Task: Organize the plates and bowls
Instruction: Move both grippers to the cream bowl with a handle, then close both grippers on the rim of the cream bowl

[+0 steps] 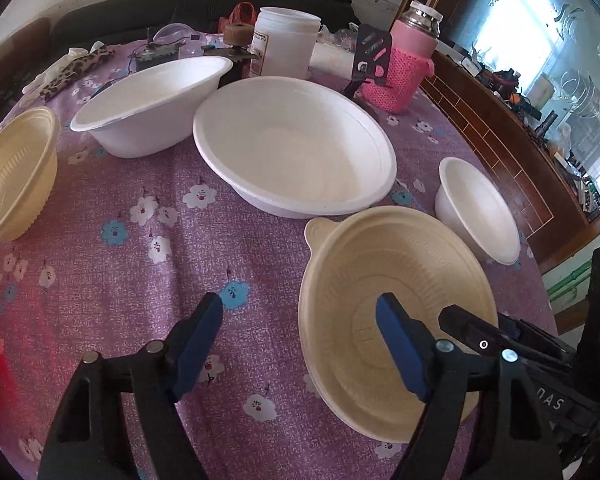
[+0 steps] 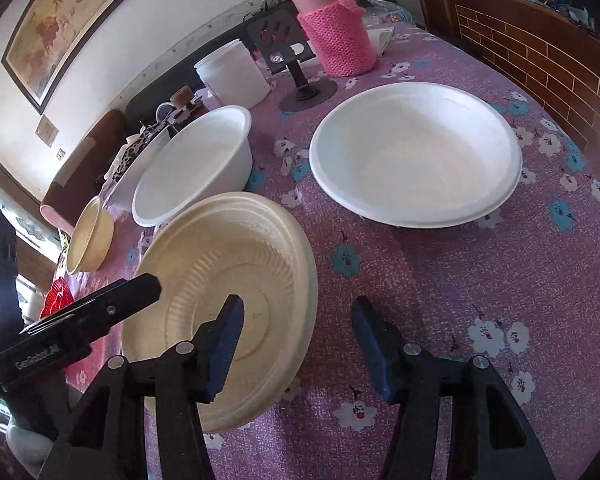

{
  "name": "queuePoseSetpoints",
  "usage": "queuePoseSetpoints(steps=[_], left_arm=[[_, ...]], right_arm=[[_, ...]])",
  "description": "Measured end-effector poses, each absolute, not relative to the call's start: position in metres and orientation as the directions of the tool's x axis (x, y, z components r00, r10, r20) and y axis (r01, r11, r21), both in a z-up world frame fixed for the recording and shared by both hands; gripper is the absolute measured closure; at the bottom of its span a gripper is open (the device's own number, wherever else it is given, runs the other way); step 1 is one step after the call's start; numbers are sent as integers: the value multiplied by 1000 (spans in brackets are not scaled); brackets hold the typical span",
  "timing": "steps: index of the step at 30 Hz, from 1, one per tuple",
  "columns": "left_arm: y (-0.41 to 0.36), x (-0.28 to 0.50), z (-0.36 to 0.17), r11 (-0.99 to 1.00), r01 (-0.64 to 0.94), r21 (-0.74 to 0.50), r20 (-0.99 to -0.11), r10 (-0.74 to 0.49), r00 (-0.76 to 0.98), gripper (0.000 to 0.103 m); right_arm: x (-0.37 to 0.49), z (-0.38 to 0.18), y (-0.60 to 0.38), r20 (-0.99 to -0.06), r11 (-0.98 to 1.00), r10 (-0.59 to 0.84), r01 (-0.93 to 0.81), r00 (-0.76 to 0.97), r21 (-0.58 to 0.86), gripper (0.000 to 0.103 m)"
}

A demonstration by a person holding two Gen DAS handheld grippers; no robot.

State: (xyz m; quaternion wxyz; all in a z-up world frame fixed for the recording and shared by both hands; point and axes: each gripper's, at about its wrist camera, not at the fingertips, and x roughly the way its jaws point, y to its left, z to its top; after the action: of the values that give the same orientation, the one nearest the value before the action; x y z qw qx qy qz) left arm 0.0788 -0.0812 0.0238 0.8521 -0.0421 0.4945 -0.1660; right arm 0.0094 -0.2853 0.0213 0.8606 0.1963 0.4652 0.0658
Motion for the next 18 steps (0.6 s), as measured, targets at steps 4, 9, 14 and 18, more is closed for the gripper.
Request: queuePoseSetpoints(steps=[4, 9, 14, 18], left_arm=[[-83, 82, 11, 940, 233, -250, -843, -330, 425, 60], [-90, 77, 7, 938, 262, -227, -845, -324, 426, 89], [-87, 70, 12, 937, 271, -221, -833, -326, 446, 89], [-77, 64, 19, 935, 261, -242, -821, -340, 458, 89]], right_arm=[[13, 19, -276, -778, 916, 311, 47, 546, 398, 53], [17, 14, -267, -792, 922, 311, 37, 525, 387, 72], [18, 14, -262, -807, 935, 279, 47, 520, 353, 84], [15, 17, -258, -804, 932, 291, 36, 519, 360, 84]])
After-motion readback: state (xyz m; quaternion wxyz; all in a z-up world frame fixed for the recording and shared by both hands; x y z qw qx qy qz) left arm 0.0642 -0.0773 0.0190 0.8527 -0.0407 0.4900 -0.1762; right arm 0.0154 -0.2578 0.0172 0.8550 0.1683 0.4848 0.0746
